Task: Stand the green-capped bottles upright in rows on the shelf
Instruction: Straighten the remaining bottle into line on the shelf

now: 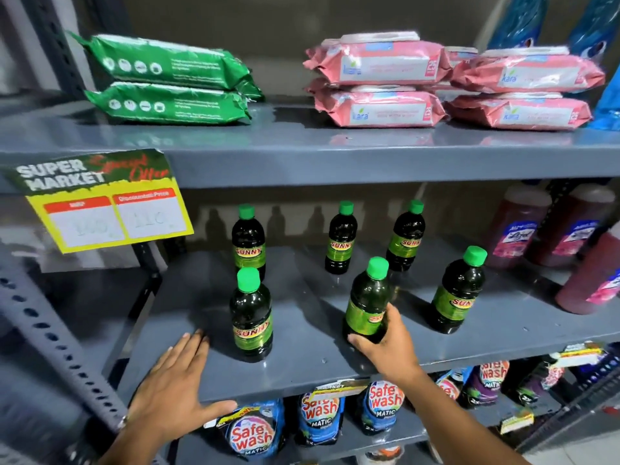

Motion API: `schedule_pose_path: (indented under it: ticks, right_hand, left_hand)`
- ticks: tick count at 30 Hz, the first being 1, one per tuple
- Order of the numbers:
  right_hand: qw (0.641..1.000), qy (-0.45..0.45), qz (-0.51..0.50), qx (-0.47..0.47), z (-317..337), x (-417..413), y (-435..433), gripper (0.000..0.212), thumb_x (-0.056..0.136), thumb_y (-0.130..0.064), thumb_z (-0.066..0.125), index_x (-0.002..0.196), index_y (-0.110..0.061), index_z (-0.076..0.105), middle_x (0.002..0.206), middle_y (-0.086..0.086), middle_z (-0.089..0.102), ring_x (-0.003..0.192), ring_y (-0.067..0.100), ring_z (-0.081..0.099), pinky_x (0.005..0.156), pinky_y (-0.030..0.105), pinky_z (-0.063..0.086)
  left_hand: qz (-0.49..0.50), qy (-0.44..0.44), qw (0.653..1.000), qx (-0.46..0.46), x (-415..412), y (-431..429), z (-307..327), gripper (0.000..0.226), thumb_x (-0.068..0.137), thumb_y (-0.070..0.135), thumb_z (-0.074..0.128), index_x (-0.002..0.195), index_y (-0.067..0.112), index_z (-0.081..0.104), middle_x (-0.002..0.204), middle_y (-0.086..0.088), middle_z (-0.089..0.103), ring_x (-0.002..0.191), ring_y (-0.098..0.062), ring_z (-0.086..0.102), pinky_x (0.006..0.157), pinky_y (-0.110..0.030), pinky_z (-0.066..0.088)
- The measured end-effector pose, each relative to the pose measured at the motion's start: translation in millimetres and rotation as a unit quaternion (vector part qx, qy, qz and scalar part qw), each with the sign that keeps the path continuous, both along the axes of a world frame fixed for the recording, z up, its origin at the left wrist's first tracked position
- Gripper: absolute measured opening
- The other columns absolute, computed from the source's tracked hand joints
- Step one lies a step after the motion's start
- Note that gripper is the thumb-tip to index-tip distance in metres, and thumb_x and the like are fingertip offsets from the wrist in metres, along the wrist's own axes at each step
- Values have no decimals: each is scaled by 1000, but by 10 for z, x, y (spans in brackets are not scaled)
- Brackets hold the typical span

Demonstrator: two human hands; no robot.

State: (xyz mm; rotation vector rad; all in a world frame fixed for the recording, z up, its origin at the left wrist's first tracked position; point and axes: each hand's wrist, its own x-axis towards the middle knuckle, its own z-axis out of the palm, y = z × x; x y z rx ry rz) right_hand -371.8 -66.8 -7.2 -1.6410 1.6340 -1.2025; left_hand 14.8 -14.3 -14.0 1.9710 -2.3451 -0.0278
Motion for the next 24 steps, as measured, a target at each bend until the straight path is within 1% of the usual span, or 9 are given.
schedule_pose_path:
  ticks: [2, 5, 9, 13, 19, 21, 22, 23, 24]
  right_hand:
    - [999, 5, -37, 3, 52, 53, 17, 75, 53, -37, 93, 107, -58, 45, 106, -23, 63, 99, -10, 60, 81, 17, 49]
    - [999, 23, -46, 1, 42, 135, 42, 78, 56, -41, 90, 117, -51, 43, 114, -23, 59, 105, -10, 56, 86, 21, 49]
    - [993, 32, -115, 1, 26, 238, 75, 70, 49, -53, 89, 99, -54, 40, 96, -24, 60, 84, -8, 59, 70, 21, 48]
    - [986, 34, -165, -6, 3, 301, 106, 67, 47, -56, 88, 94, -47, 41, 90, -22, 57, 80, 6, 60, 68, 31, 51]
    - [985, 37, -164, -35, 75, 337, 134, 67, 49, -47, 90, 92, -62, 42, 83, -22, 58, 78, -7, 60, 58, 17, 42]
    - [984, 39, -170, -47, 107, 380, 204, 77, 50, -43, 94, 105, -59, 43, 98, -16, 61, 92, 6, 63, 70, 21, 49]
    - [978, 52, -196, -56, 95, 417, 259, 89, 49, -45, 95, 121, -48, 44, 113, -4, 60, 108, 18, 58, 85, 30, 49]
    - [967, 74, -234, -69, 72, 455, 323, 104, 49, -51, 94, 135, -27, 41, 128, 8, 53, 122, 26, 47, 99, 41, 43]
    - [959, 89, -251, -96, 43, 513, 406, 113, 50, -57, 90, 139, -14, 37, 135, 14, 46, 127, 30, 39, 105, 47, 35]
  left_hand:
    - [-2, -3, 1000, 4, 6, -6, -15, 135, 59, 105, 23, 153, 10, 5, 160, -6, -8, 144, -18, -14, 119, -39, 1]
    - [-2, -5, 1000, 2, 14, -24, -42, 135, 59, 106, 21, 154, 10, 5, 160, -6, -8, 144, -17, -15, 119, -39, 0]
    - [-1, -22, 1000, 11, 20, -28, -63, 135, 58, 106, 14, 154, 11, -1, 159, -6, -16, 145, -19, -18, 120, -39, -3]
    - [4, -27, 1000, 16, 11, -22, -65, 136, 57, 107, 10, 153, 12, -7, 158, -7, -20, 145, -21, -20, 119, -39, -4]
    - [0, -33, 999, 26, -8, -20, -29, 139, 54, 107, 4, 153, 11, -10, 159, -8, -22, 146, -23, -19, 119, -39, -5]
    - [-2, -32, 999, 26, -7, -15, -17, 139, 53, 107, 3, 152, 11, -11, 158, -8, -23, 146, -23, -20, 119, -39, -5]
    - [-3, -30, 999, 26, 0, -12, -11, 139, 53, 107, 3, 152, 11, -11, 158, -8, -22, 146, -24, -20, 119, -39, -5]
    - [-5, -30, 999, 27, -3, -10, -12, 139, 53, 107, 3, 152, 11, -11, 158, -8, -22, 146, -24, -20, 119, -39, -6]
    - [-6, -29, 999, 28, -10, -9, -14, 139, 53, 107, 3, 152, 11, -11, 159, -9, -23, 146, -24, -21, 119, -39, -7]
